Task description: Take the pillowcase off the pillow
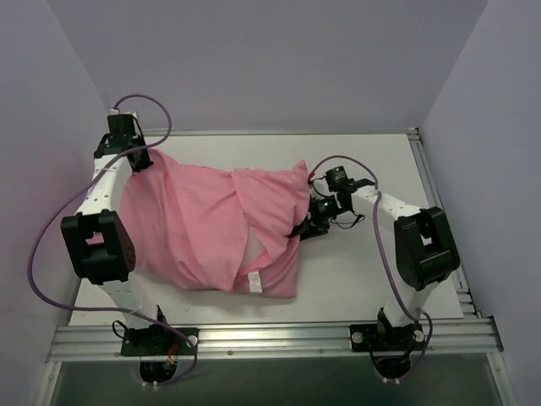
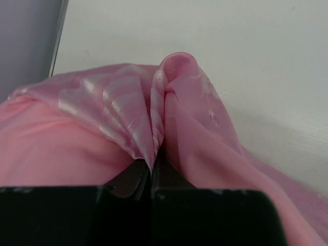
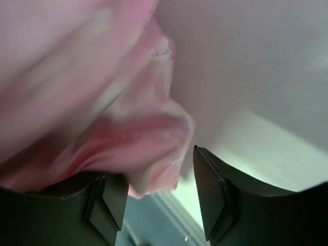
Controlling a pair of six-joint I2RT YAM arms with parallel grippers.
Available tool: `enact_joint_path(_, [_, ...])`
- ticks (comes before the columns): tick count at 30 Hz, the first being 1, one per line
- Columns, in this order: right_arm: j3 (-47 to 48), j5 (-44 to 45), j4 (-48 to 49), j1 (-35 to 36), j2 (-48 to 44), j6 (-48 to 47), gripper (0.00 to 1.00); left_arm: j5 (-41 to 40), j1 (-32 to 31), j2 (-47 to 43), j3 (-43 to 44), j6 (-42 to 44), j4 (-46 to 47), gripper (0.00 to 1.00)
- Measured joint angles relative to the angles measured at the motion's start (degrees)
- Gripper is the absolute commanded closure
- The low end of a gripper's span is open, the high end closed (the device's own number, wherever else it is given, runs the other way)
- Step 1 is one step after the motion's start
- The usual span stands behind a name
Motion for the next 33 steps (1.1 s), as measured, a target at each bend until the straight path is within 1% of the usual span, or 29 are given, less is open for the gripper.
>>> enact_joint_path(2, [2.12,3.80,-0.02,-4.48,-0.22,1.27,0.45,-2.86,-0.92,2.78,1.22,2.34,0.33,0.97])
enact_joint_path(4, [5.51,8.92,-0.72,-8.35,-1.46,1.55,0.44,-4.63,-1.03,3.89,2.80,3.80,0.09,0.85])
enact_joint_path(5, [7.74,11.67,-1.70,-9.86,-2.40,1.55,0.43,-5.16,-0.96,4.02,3.41,4.33,0.02,0.77])
enact_joint_path(6, [10.10,15.21,-2.62,-10.71,-3.76,1.55,0.43,-5.35,-0.83,4.02,3.80,4.83,0.02,0.66])
enact_joint_path(7, [12.31,18.43,-3.28,-10.97,-5.29,1.51,0.41,-5.33,-0.70,3.98,4.24,5.49,-0.02,0.44])
enact_joint_path(9, [16.28,25.42,-4.52,-10.43,-9.53,1.42,0.41,-4.04,-0.55,3.91,4.87,6.34,0.24,0.25])
enact_joint_path(10, [17.38,28.17,-4.59,-9.75,-11.69,1.57,0.41,-3.21,-0.55,3.80,5.01,6.78,0.31,0.13])
enact_joint_path(12, [18.47,33.38,-4.48,-7.61,-16.24,2.14,0.40,-1.05,-0.59,3.30,5.27,7.58,-0.13,0.11])
enact_joint_path(13, [18.56,35.52,-4.26,-5.75,-18.27,2.64,0.40,0.00,-0.68,2.99,5.62,8.11,-0.59,0.06])
enact_joint_path(15, [18.53,38.71,-3.43,-0.76,-21.14,3.63,0.41,2.12,-0.94,2.16,7.23,8.96,-2.01,0.06])
enact_joint_path(17, [18.38,39.95,-1.68,4.76,-21.88,4.79,0.42,4.94,-1.33,0.46,8.79,10.12,-3.06,0.06])
enact_joint_path(20, [18.34,40.39,0.70,11.23,-18.93,6.34,0.42,9.94,-2.80,-4.85,9.62,12.07,-4.96,0.06])
enact_joint_path(22, [17.73,40.61,2.14,13.29,-15.85,7.10,0.42,13.00,-5.27,-9.57,9.62,13.75,-6.91,0.06])
enact_joint_path(25, [16.13,40.68,3.52,14.49,-11.54,7.63,0.43,16.55,-12.52,-16.22,9.62,17.64,-10.88,0.06])
enact_joint_path(28, [15.65,41.22,3.78,14.56,-7.48,7.72,0.46,19.43,-22.80,-20.72,8.00,21.99,-14.75,0.06])
enact_joint_path(30, [14.82,42.25,4.09,14.56,-5.73,7.67,0.49,20.39,-27.32,-22.82,3.28,24.41,-15.45,0.06])
enact_joint_path(31, [14.36,42.97,4.11,14.56,-5.38,7.65,0.56,20.48,-28.50,-23.23,0.68,25.46,-16.24,0.03])
enact_joint_path(32, [13.81,43.85,4.13,14.51,-5.29,7.56,0.60,20.17,-29.18,-23.21,-1.99,26.64,-16.74,0.10])
enact_joint_path(33, [13.31,44.92,4.13,14.45,-5.31,7.58,0.63,19.37,-29.53,-22.58,-4.28,27.39,-17.35,0.20])
